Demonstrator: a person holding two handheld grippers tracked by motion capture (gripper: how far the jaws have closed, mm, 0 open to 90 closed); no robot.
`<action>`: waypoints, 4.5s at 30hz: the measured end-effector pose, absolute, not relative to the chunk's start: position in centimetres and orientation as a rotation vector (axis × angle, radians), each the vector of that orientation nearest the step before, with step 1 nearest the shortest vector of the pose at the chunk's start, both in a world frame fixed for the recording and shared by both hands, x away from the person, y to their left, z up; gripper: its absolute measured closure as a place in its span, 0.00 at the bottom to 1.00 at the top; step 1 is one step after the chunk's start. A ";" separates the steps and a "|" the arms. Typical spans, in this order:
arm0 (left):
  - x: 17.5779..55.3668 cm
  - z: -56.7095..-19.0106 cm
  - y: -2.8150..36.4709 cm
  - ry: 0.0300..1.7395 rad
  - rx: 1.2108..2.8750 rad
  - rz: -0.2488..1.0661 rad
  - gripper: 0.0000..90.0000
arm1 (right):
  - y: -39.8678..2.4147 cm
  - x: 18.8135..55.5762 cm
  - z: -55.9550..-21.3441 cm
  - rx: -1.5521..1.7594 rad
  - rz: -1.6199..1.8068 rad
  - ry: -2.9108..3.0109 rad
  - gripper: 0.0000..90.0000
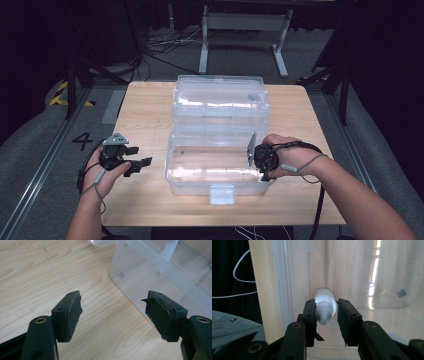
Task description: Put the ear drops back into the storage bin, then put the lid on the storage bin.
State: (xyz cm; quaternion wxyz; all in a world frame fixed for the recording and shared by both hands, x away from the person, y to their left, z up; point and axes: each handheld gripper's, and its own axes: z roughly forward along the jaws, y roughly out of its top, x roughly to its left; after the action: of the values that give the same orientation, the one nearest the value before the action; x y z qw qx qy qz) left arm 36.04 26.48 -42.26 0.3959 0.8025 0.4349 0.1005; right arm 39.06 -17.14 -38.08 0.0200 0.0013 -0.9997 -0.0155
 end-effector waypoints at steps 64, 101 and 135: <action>41.9 -31.3 18.4 0.758 2.067 0.275 0.38 | -17.4 35.0 -39.5 -0.102 -0.574 -3.097 0.92; 49.0 -30.7 7.2 0.612 2.223 0.162 0.41 | -17.6 34.9 -39.6 -0.101 -0.595 -3.098 0.92; 48.2 -30.3 5.7 0.497 2.354 0.056 0.91 | -17.7 35.0 -39.7 -0.093 -0.611 -3.087 0.92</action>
State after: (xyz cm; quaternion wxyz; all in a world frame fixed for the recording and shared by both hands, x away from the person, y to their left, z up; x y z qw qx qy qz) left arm 48.16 5.72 -30.34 0.3595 0.9128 0.1927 0.0216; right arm 34.98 -17.71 -39.71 -0.0035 -0.0296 -0.9805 -0.1941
